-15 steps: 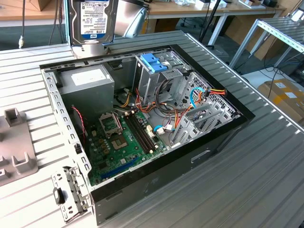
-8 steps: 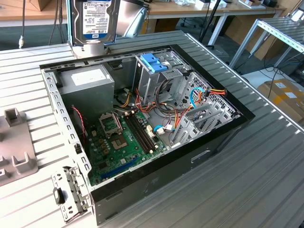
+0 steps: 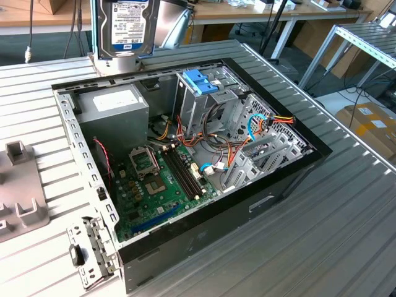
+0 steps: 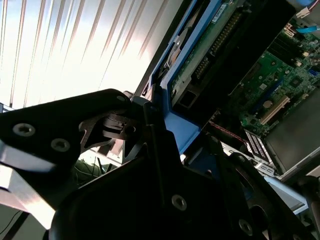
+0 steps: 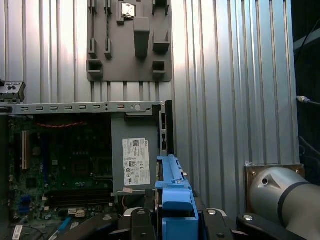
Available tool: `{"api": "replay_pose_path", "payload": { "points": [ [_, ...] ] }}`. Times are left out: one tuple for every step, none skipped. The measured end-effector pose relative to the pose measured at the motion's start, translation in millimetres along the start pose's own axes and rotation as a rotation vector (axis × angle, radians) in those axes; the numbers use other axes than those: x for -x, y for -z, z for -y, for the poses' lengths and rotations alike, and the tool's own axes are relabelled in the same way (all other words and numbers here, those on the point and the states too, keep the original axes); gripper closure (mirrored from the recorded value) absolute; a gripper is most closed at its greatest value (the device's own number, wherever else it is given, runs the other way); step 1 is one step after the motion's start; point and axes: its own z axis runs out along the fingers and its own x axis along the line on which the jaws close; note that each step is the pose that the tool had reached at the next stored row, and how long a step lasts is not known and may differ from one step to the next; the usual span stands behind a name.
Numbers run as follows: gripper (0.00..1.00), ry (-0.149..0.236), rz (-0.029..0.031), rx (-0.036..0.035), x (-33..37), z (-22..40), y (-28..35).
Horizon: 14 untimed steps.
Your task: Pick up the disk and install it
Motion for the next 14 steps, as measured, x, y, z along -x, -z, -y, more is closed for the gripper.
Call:
{"api": "replay_pose_path", "payload": {
  "points": [
    [0.63,0.0,0.0,0.0,0.0,0.9,0.0],
    [0.63,0.0,0.0,0.0,0.1,1.6,0.0],
    [0.63,0.0,0.0001,0.0,0.1,2.4,0.0],
    [0.63,0.0,0.0,0.0,0.1,3.0,0.1],
    [0.63,0.0,0.0,0.0,0.1,3.9,0.1],
    [0.63,0.0,0.0,0.0,0.2,4.5,0.1],
    [0.63,0.0,0.0,0.0,0.2,5.4,0.1],
    [0.63,0.0,0.0,0.0,0.2,6.0,0.1],
    [0.63,0.0,0.0,0.0,0.2,6.5,0.1],
    [0.63,0.0,0.0,0.0,0.3,7.2,0.2],
    [0.63,0.0,0.0,0.0,0.3,8.5,0.2],
    [0.63,0.0,0.0,0.0,0.3,9.6,0.2],
    [0.63,0.0,0.0001,0.0,0.4,10.7,0.2],
    [0.63,0.0,0.0,0.0,0.4,11.7,0.3]
  ]
}}
